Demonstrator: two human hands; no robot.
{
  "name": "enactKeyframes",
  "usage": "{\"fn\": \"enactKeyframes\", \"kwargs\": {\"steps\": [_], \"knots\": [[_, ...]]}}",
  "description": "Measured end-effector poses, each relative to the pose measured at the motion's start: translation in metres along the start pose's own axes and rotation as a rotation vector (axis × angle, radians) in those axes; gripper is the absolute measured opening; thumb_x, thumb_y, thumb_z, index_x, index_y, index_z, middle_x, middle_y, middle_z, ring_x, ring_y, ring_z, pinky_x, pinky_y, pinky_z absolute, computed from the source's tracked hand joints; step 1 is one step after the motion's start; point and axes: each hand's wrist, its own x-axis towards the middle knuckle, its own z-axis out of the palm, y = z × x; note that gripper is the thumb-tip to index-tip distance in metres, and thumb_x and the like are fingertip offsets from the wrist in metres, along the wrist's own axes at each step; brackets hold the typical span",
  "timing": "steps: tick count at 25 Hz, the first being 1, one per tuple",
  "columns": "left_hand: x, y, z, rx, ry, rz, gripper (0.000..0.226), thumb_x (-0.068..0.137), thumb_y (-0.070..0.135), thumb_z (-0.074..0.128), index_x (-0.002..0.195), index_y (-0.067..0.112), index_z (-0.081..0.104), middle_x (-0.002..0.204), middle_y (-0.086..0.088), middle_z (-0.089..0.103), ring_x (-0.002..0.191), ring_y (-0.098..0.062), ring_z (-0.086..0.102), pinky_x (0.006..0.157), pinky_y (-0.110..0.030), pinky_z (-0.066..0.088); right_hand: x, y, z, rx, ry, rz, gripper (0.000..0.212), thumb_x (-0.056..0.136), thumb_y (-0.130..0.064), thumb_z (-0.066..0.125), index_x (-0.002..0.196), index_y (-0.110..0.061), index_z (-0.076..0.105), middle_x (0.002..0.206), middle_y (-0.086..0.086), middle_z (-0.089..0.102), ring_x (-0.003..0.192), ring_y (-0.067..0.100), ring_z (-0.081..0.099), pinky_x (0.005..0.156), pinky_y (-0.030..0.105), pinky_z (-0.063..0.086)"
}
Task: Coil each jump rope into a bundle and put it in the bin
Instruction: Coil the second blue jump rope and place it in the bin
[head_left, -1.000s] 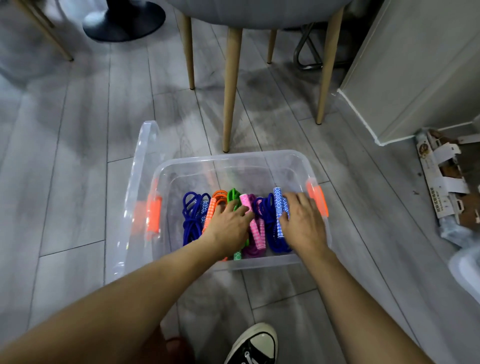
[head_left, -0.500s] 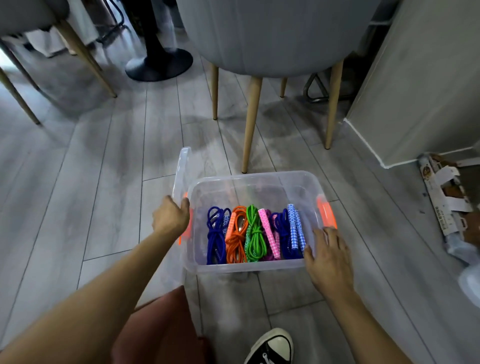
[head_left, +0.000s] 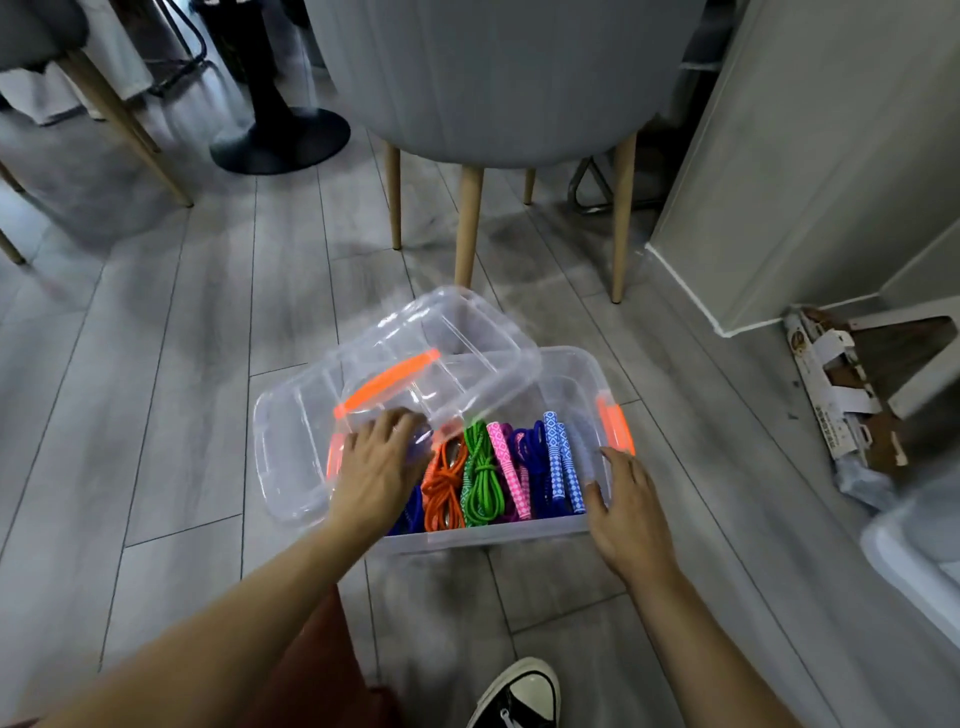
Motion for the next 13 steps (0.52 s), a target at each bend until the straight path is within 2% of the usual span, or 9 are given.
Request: {"fn": "enactKeyframes", "kwargs": {"steps": [3,5,8,11,13], "knots": [[-0.016,0.022,0.017,0.008,-0.079,0.106,0.039,0.085,0.038,0.069,0.120,0.027,0.057,0.126,0.000,0.056,0.105,-0.028,0.058,0.086,-0.042,0.046,-0.001,-0.005,-0.009,0.252,0.107,0.119,0.039,0.103,-0.021,0.052,0.141,-0.019,0.046,0.140,0.005,0.055,0.127,0.023,0.054,0.101,0.039,0.049],[-0.027,0.033,0.027,0.003,-0.131,0.141,0.043,0.080,0.036,0.072,0.120,0.030,0.057,0.126,0.001,0.055,0.106,-0.027,0.057,0.088,-0.041,0.046,-0.001,-0.009,-0.013,0.298,0.204,0.171,0.036,0.103,-0.025,0.050,0.139,-0.021,0.047,0.134,0.005,0.054,0.120,0.021,0.056,0.094,0.040,0.052],[-0.040,0.046,0.035,-0.020,-0.180,0.174,0.043,0.080,0.035,0.071,0.120,0.033,0.056,0.128,0.003,0.053,0.109,-0.024,0.056,0.091,-0.040,0.045,0.000,-0.009,-0.012,0.015,0.301,0.049,0.043,0.098,-0.023,0.058,0.141,-0.017,0.052,0.137,0.009,0.054,0.121,0.026,0.053,0.097,0.041,0.048],[-0.044,0.059,0.033,-0.025,-0.182,0.224,0.037,0.084,0.041,0.061,0.120,0.033,0.055,0.130,0.003,0.051,0.112,-0.023,0.052,0.093,-0.040,0.044,-0.002,-0.003,-0.002,-0.178,0.184,0.018,0.051,0.096,-0.029,0.060,0.145,-0.015,0.052,0.147,0.014,0.050,0.131,0.032,0.050,0.102,0.046,0.045],[-0.047,0.064,0.031,-0.011,-0.193,0.247,0.037,0.086,0.045,0.056,0.121,0.034,0.054,0.131,0.004,0.050,0.115,-0.022,0.050,0.095,-0.040,0.044,-0.008,0.001,0.003,-0.231,0.171,0.045,0.050,0.096,-0.028,0.061,0.144,-0.013,0.053,0.146,0.015,0.051,0.127,0.033,0.053,0.100,0.045,0.048]]}}
